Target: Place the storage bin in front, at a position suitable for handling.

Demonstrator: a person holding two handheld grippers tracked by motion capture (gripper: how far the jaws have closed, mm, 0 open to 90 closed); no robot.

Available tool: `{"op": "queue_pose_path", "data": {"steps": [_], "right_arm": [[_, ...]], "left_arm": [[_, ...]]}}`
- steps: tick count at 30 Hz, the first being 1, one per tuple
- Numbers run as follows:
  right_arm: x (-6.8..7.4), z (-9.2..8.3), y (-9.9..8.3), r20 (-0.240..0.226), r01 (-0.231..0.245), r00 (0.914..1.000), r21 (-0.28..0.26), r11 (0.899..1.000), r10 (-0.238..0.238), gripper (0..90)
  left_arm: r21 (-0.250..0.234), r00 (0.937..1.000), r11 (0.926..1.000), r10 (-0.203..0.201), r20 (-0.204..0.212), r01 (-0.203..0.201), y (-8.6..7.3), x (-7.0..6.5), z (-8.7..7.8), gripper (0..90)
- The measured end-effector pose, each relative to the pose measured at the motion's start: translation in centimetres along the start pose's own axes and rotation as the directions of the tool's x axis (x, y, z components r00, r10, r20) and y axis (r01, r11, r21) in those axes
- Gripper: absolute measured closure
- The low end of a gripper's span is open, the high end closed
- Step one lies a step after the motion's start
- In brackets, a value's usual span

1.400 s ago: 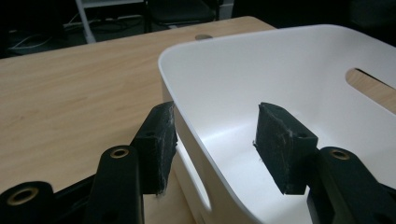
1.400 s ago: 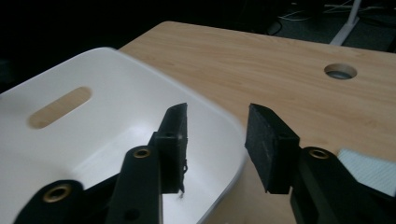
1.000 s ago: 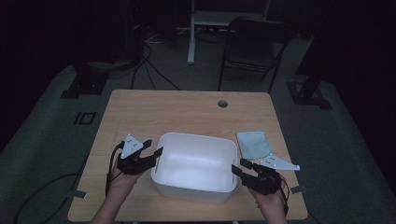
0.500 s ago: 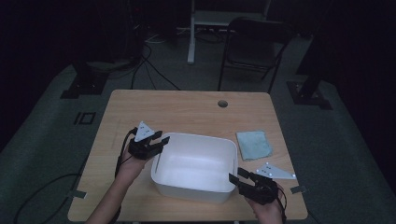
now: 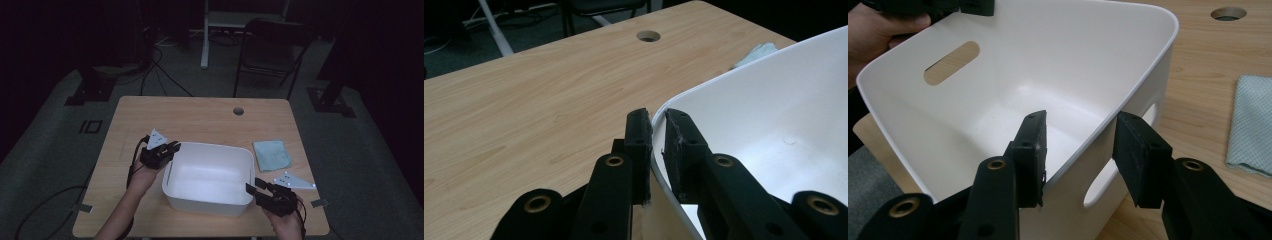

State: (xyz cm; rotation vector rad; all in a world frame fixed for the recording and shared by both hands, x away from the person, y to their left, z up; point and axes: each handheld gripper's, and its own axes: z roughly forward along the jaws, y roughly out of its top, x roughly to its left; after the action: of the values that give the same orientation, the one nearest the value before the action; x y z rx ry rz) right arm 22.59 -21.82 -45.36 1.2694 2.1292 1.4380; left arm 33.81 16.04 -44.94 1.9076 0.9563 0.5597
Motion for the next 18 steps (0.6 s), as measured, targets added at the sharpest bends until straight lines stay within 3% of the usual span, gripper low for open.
{"op": "queue_pose_path", "data": {"steps": [11,18], "right_arm": [[-0.2,1.0,0.9,0.036,0.025,0.9990,0.019,1.000,-0.025,61.9],[-0.9,2.0,1.9,0.057,0.012,0.9983,0.027,1.000,-0.014,67.7]], "left_arm": [[-0.012,0.9991,0.9999,-0.012,-0.041,0.012,-1.0,-0.2,-1.4,80.1],[-0.016,0.9986,0.9998,-0.016,-0.050,0.015,-1.4,-0.1,-2.0,78.7]]}}
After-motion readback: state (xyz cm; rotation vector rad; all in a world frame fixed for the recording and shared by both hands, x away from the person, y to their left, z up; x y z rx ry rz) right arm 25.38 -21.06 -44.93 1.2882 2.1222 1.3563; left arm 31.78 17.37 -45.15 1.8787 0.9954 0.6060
